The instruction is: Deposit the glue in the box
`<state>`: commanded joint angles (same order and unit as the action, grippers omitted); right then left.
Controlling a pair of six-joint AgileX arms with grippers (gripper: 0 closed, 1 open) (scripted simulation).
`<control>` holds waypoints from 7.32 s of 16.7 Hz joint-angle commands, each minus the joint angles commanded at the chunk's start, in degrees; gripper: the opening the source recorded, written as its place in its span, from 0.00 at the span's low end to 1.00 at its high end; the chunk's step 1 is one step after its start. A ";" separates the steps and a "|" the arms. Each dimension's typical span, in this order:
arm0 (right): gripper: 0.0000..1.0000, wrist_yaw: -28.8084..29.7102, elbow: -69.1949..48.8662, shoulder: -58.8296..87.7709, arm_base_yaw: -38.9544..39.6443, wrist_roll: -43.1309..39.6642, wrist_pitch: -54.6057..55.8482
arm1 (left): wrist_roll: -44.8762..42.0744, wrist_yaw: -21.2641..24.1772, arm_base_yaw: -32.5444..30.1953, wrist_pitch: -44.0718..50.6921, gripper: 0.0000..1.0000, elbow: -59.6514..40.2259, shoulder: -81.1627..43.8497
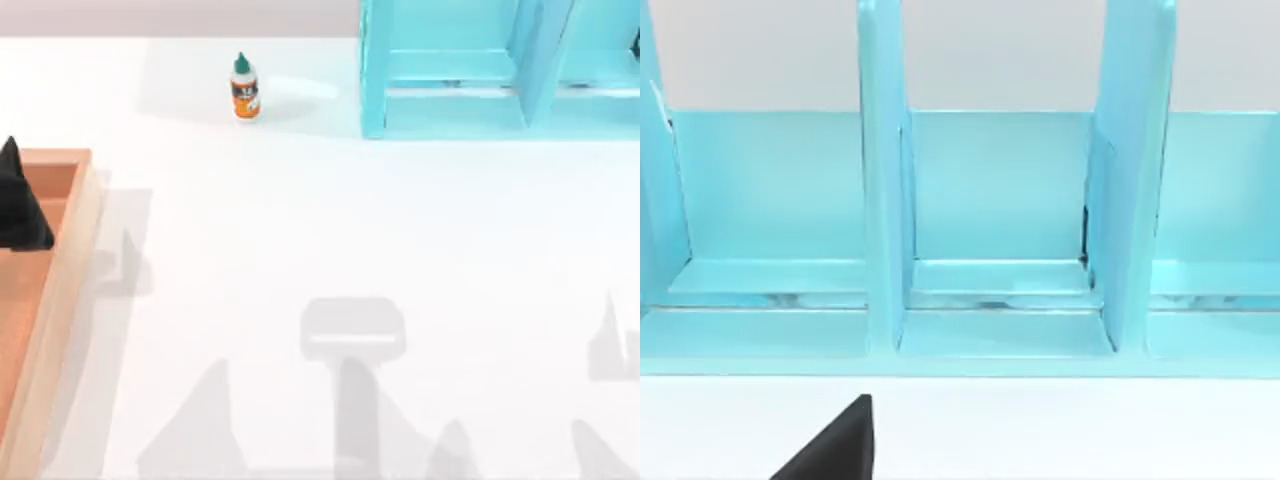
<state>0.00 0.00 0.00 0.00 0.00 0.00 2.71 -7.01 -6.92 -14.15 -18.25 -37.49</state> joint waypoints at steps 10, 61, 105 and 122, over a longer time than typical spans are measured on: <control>1.00 0.00 0.00 0.00 0.00 0.00 0.00 | 3.16 -9.29 -11.54 -20.90 1.00 -27.01 -55.79; 1.00 0.00 0.00 0.00 0.00 0.00 0.00 | 4.12 -11.24 -15.32 -24.62 0.00 -74.65 -112.23; 1.00 0.00 0.00 0.00 0.00 0.00 0.00 | -61.08 34.12 23.29 39.31 0.00 -65.01 -76.62; 1.00 0.00 0.00 0.00 0.00 0.00 0.00 | -121.57 77.64 60.05 85.25 0.00 -46.40 -73.81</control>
<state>0.00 0.00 0.00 0.00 0.00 0.00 -118.86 70.63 53.13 71.10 -64.65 -111.30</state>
